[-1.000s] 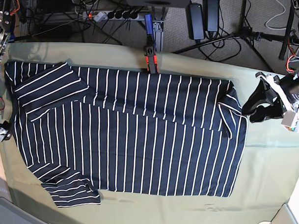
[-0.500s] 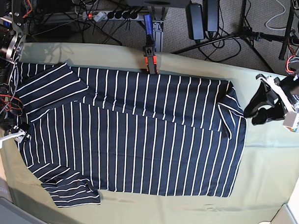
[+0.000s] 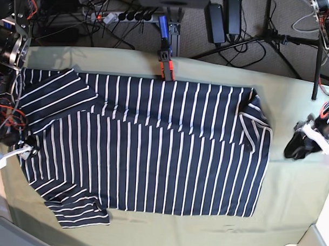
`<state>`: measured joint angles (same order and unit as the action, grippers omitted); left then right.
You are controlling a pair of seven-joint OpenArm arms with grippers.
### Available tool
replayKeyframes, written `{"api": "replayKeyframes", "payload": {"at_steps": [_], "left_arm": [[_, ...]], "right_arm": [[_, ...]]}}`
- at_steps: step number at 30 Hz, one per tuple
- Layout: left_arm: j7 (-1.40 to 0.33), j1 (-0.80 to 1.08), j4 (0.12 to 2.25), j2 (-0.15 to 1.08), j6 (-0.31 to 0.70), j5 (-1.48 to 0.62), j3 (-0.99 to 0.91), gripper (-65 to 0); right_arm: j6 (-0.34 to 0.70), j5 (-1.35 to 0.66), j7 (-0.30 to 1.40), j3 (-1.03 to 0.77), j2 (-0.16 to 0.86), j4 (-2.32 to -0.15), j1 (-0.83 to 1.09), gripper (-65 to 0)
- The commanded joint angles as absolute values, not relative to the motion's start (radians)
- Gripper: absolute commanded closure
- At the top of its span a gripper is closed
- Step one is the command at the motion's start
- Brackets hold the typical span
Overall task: Fold the T-shirt properly
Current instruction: 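Grasp the shirt side edge nearest the left gripper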
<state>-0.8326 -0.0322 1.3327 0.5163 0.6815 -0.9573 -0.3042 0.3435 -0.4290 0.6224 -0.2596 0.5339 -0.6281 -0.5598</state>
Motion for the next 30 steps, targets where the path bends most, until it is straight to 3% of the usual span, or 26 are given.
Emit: {"api": "replayKeyframes", "payload": {"at_steps": [1, 13, 27, 30], "left_arm": [[-0.810, -0.088, 1.290, 0.533, 0.698, -0.967, -0.289, -27.4], [-0.772, -0.488, 0.637, 0.482, 0.698, -0.953, -0.156, -27.4], [-0.813, -0.499, 0.620, 0.394, 0.698, -1.002, -0.156, -26.6], [-0.812, -0.499, 0.620, 0.399, 0.698, -1.006, -0.156, -14.4]], "right_arm": [[0.329, -0.438, 0.607, -0.263, 0.556, -0.646, -0.590, -42.8], [0.329, -0.438, 0.664, -0.263, 0.556, -0.646, -0.590, -42.8], [0.329, -0.438, 0.664, -0.263, 0.557, -0.646, -0.590, -42.8], [0.329, -0.437, 0.664, -0.263, 0.558, -0.646, -0.590, -42.4]]}}
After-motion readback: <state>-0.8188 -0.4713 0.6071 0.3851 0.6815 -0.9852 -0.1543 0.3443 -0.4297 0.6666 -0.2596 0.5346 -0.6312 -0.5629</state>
